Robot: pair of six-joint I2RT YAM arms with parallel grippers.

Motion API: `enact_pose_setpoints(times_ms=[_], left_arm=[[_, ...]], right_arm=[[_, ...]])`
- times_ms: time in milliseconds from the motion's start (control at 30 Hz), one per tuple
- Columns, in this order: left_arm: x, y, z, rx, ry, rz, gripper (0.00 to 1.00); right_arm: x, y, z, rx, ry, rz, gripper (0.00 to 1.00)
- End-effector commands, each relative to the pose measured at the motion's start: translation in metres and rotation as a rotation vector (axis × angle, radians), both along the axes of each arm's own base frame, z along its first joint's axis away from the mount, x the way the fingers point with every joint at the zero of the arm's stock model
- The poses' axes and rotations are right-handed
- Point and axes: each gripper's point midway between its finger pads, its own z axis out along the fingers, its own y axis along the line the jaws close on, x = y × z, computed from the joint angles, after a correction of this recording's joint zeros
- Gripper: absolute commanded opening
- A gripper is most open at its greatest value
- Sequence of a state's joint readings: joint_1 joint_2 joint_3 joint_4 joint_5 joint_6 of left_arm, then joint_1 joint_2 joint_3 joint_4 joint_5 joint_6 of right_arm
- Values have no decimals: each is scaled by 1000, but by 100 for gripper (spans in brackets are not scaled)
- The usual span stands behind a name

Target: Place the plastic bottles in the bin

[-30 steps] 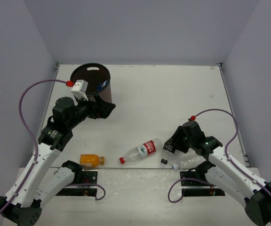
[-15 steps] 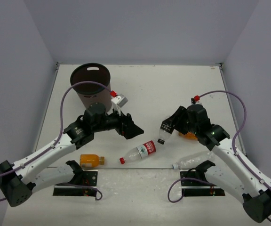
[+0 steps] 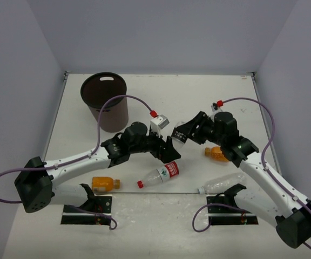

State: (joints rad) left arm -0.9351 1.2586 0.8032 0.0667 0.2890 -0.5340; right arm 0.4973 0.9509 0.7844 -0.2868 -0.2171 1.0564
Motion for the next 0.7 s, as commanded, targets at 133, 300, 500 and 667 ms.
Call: enact_pose_setpoints(times_ms=[133,300,500,667], left_arm=[[11,-32,16,-68,-47,-17,69],[6,-39,24,-103,-59,-44,53],[2,-43,27,-108,-65,-64,5],[4,-40,31,-113,-76,-40,0]], right_arm=[[-7,-2,28,98,-79,-21,27],[-8,-4,19,65,-65,-16,27],[-8,-4,12,45,-57,-7,30],[-8,-8,9,0,-62,-7,49]])
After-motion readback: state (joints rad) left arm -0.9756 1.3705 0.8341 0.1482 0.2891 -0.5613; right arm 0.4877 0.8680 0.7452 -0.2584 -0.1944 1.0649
